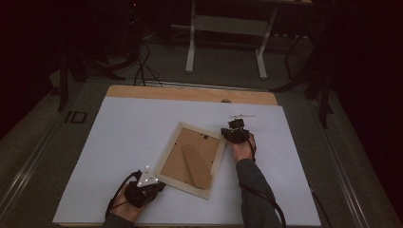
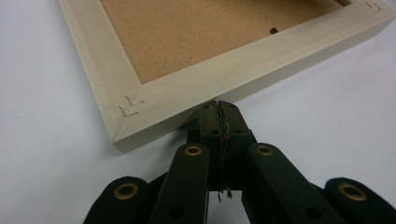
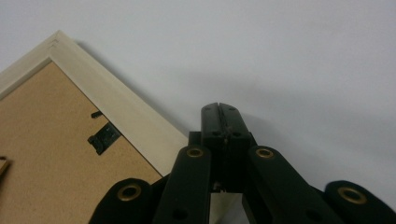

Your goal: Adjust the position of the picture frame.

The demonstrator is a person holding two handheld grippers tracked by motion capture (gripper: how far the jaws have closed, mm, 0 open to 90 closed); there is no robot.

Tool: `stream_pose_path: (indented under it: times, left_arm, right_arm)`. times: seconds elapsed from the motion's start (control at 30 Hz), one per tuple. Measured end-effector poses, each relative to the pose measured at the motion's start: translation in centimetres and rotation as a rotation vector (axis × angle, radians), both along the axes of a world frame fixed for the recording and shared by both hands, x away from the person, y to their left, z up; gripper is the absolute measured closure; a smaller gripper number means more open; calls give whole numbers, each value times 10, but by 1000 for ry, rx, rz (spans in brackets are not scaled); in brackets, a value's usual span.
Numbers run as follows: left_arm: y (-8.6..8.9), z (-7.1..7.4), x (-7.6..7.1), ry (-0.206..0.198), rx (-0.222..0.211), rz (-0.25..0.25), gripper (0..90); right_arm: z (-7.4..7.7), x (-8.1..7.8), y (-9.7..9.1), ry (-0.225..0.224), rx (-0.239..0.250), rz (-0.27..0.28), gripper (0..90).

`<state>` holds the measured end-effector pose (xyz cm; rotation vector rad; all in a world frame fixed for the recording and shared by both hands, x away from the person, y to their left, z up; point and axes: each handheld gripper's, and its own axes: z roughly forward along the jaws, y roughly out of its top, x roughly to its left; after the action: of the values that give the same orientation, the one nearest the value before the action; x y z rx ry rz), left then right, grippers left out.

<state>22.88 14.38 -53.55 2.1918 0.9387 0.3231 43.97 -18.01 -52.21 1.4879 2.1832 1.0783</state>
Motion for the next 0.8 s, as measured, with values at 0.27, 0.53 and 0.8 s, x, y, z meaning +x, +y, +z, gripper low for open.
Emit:
stream_pose_path:
  times: [0.27, 0.53, 0.8]
  left_arm:
    - [3, 0, 5, 10, -13, 52, 900]
    - [9, 0, 13, 32, -30, 122, 900]
    - [10, 1, 20, 42, -32, 162, 900]
  right_arm:
    - [1, -3, -4, 13, -7, -5, 900]
    - [2, -7, -10, 32, -3, 6, 900]
    - [4, -12, -13, 39, -18, 14, 900]
